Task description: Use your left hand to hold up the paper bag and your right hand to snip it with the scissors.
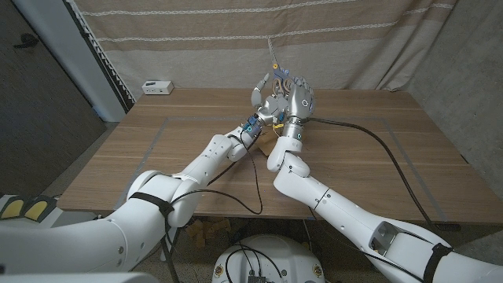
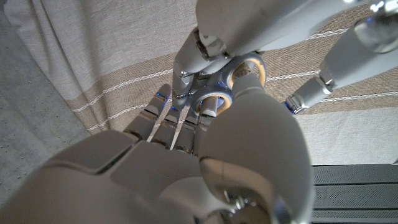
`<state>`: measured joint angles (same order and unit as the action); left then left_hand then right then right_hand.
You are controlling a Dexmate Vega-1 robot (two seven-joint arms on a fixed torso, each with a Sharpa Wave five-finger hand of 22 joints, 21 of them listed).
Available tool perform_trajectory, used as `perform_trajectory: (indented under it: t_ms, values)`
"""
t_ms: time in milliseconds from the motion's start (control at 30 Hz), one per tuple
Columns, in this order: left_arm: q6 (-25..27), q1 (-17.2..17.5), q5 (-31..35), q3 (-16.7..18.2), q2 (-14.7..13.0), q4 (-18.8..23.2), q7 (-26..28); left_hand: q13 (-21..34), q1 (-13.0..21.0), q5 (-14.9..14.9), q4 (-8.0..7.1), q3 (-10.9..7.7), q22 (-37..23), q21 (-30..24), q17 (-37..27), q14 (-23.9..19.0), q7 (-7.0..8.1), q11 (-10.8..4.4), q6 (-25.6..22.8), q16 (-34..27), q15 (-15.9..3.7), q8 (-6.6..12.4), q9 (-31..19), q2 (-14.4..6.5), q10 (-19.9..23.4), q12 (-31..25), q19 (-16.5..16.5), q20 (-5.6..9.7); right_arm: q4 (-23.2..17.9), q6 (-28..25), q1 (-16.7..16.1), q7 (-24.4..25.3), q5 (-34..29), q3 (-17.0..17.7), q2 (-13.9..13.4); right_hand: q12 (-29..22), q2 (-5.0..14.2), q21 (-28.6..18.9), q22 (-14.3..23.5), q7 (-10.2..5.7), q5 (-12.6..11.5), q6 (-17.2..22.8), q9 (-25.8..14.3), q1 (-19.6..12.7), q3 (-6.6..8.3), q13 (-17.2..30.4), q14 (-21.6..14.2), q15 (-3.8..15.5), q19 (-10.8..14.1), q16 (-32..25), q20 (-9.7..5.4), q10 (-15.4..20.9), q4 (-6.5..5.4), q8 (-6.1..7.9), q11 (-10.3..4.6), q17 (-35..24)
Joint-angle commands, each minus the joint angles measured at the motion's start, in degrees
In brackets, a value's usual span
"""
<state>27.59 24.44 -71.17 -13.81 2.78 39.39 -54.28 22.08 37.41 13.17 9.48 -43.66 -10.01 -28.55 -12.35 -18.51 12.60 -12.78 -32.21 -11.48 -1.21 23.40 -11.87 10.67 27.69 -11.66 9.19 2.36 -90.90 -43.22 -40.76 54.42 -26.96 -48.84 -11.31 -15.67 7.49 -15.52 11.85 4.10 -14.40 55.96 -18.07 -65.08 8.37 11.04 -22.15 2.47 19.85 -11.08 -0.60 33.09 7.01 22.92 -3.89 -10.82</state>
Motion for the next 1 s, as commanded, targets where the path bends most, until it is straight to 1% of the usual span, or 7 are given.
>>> perform_trajectory:
  t_ms: [33,467,667,733,833,867,1000]
  values:
    - [-0.92,-0.53,0.24,0.37,-0.05,-0.99,-0.59,0.12,-0.6,0.37,0.09,0.27,-0.27,0.23,-0.21,-0.86,0.06,0.53,-0.37,-0.15,-10.77,-0.11,-0.1,-0.04,0.07,-0.31,-0.09,3.22,-0.84,1.35,-0.2,0.22,-0.01,0.55,-0.31,-0.26,0.81,-0.42,0.29,-1.92,0.14,2.37,-0.51,-0.33,0.35,0.27,-0.5,5.18,0.03,-0.42,0.34,2.06,0.02,1.58,-1.27,-0.29]
    - [-1.43,-0.65,0.24,1.0,-0.09,-1.59,-0.37,-0.01,-0.9,0.49,0.04,0.58,-0.32,0.57,-0.16,-0.37,0.05,0.52,-0.2,-0.07,-10.74,-0.44,-0.1,-0.15,-0.24,-0.3,-0.22,3.04,-1.56,2.65,-0.88,0.2,0.57,1.27,-0.26,0.0,0.89,-0.45,0.28,-2.28,0.51,2.24,-0.97,-0.33,0.46,0.29,-0.45,5.04,-0.04,-0.4,0.58,1.83,0.05,1.98,-1.29,-0.3]
    - [-1.6,-0.44,0.15,1.3,-0.31,-1.3,-0.21,-0.04,-1.04,0.53,0.03,0.7,-0.33,0.68,-0.15,-0.25,0.06,0.52,-0.16,-0.07,-10.73,-0.55,-0.11,-0.15,-0.27,-0.34,-0.23,3.0,-1.88,2.87,-1.07,0.09,0.72,1.41,-0.23,0.52,0.89,-0.42,0.27,-2.3,0.73,2.16,-1.25,-0.25,0.49,0.3,-0.12,4.69,-0.19,-0.28,0.68,0.79,0.03,2.23,-1.02,-0.31]
    - [-1.52,-0.29,0.05,1.41,-0.43,-1.04,-0.02,-0.05,-1.07,0.54,0.02,0.74,-0.33,0.72,-0.15,-0.23,0.06,0.52,-0.15,-0.07,-10.73,-0.58,-0.11,-0.15,-0.29,-0.34,-0.25,3.0,-1.86,2.99,-1.1,0.27,0.74,1.49,-0.07,1.12,0.92,-0.3,0.26,-2.41,0.89,2.09,-1.48,-0.12,0.51,0.29,0.31,4.31,-0.57,-0.13,1.0,-0.52,-0.03,2.44,-0.54,-0.33]
    - [-1.51,0.09,-0.11,1.6,-0.66,-0.48,0.35,-0.08,-1.16,0.56,0.01,0.81,-0.34,0.77,-0.15,-0.15,0.06,0.52,-0.13,-0.07,-10.72,-0.64,-0.11,-0.15,-0.36,-0.33,-0.25,2.94,-2.05,3.1,-1.08,0.12,0.56,1.36,-0.28,1.67,1.02,-0.2,0.24,-2.53,1.01,2.05,-1.7,-0.09,0.6,0.27,0.7,4.03,-0.88,-0.03,1.21,-1.69,-0.05,2.63,-0.25,-0.36]
    - [-1.55,0.23,-0.14,1.64,-0.78,-0.25,0.48,-0.09,-1.18,0.57,0.01,0.83,-0.34,0.78,-0.14,-0.13,0.06,0.52,-0.13,-0.07,-10.72,-0.66,-0.12,-0.15,-0.4,-0.32,-0.22,2.99,-2.12,3.06,-1.11,0.17,0.54,1.41,-0.23,1.77,1.03,-0.16,0.24,-2.55,1.06,2.05,-1.79,-0.04,0.61,0.26,0.93,3.73,-1.01,0.03,1.31,-1.88,-0.07,2.72,-0.1,-0.37]
    - [-1.77,0.98,-0.5,2.01,-1.19,0.92,1.58,-0.14,-1.33,0.61,-0.03,0.96,-0.35,0.91,-0.14,-0.03,0.06,0.52,-0.13,-0.08,-10.69,-0.75,-0.13,-0.18,-0.57,-0.29,-0.29,2.94,-2.62,2.86,-1.33,0.22,0.38,1.54,-0.35,1.96,1.08,-0.14,0.22,-2.48,1.15,1.77,-1.95,-0.01,0.66,0.24,1.1,3.57,-1.08,0.03,1.39,-2.24,-0.08,2.77,0.08,-0.39]
